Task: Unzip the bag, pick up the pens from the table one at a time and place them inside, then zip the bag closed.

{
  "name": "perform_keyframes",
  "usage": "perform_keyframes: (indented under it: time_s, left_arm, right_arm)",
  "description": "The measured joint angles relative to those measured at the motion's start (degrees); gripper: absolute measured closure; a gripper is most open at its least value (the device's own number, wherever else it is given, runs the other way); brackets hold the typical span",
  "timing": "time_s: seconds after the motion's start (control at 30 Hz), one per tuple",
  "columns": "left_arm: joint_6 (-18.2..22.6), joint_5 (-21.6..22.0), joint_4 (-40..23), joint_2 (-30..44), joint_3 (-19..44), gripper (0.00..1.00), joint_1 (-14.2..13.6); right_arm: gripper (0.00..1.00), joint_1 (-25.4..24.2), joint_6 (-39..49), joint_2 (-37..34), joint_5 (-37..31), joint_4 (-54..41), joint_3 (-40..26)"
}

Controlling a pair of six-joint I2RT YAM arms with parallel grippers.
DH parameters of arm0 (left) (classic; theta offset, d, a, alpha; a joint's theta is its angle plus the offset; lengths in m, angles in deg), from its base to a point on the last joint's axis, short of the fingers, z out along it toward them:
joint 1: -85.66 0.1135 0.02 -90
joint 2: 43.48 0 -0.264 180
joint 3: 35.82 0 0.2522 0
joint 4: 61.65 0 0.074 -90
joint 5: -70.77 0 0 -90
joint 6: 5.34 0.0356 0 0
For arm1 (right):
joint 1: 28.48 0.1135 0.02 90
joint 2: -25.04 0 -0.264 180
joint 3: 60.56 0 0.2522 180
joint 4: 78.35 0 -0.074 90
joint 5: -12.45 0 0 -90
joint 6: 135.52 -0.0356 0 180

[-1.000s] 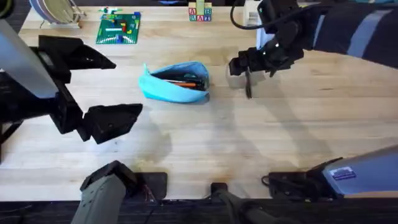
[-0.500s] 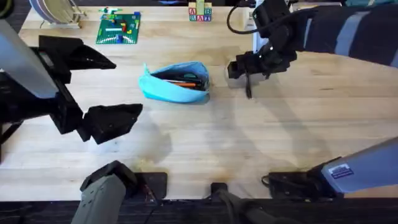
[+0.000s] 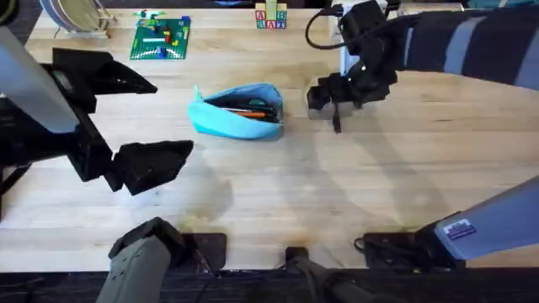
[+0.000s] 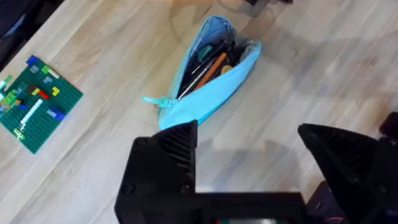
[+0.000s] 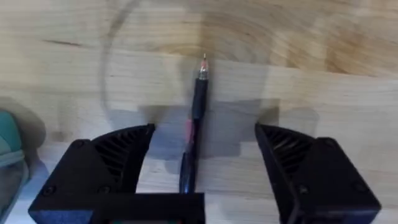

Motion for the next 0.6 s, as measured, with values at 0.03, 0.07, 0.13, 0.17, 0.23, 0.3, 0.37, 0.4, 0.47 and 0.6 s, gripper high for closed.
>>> perform_keyframes:
  time_s: [0.03, 0.07, 0.13, 0.17, 0.23, 0.3, 0.37, 0.4, 0.47, 0.6]
  left_arm:
    - [0.00, -0.01, 0.00, 0.00, 0.00, 0.008, 0.00]
    - [-0.01, 0.00, 0.00, 0.00, 0.00, 0.008, 0.00]
    - [0.00, -0.02, 0.00, 0.00, 0.00, 0.008, 0.00]
    - [0.00, -0.02, 0.00, 0.00, 0.00, 0.008, 0.00]
    - [0.00, 0.00, 0.00, 0.00, 0.00, 0.008, 0.00]
    - [0.00, 0.00, -0.02, 0.00, 0.00, 0.008, 0.00]
    - [0.00, -0.02, -0.04, 0.00, 0.00, 0.008, 0.00]
    - [-0.02, 0.00, -0.04, 0.00, 0.00, 0.008, 0.00]
    - [0.00, -0.02, -0.04, 0.00, 0.00, 0.008, 0.00]
    - [0.00, -0.02, -0.43, 0.00, 0.00, 0.007, 0.00]
  right_arm:
    - [0.005, 0.00, -0.15, -0.11, -0.01, -0.09, -0.21]
    - [0.005, -0.04, -0.15, -0.11, 0.00, -0.03, -0.26]
    - [0.005, -0.13, -0.17, -0.11, 0.00, -0.04, -0.28]
    - [0.005, -0.26, -0.18, -0.11, 0.15, -0.04, -0.28]
    - [0.030, -0.26, -0.22, -0.11, 0.32, -0.03, -0.28]
    - [0.093, -0.26, -0.34, -0.11, 0.44, 0.00, -0.28]
    - [0.218, -0.28, -0.58, -0.11, 0.40, -0.02, -0.28]
    - [0.316, -0.28, -0.44, -0.11, 0.41, -0.04, -0.28]
    - [0.540, -0.26, -0.64, -0.11, 0.36, -0.03, -0.28]
    - [0.959, -0.48, -0.79, -0.11, -0.09, 0.04, -0.37]
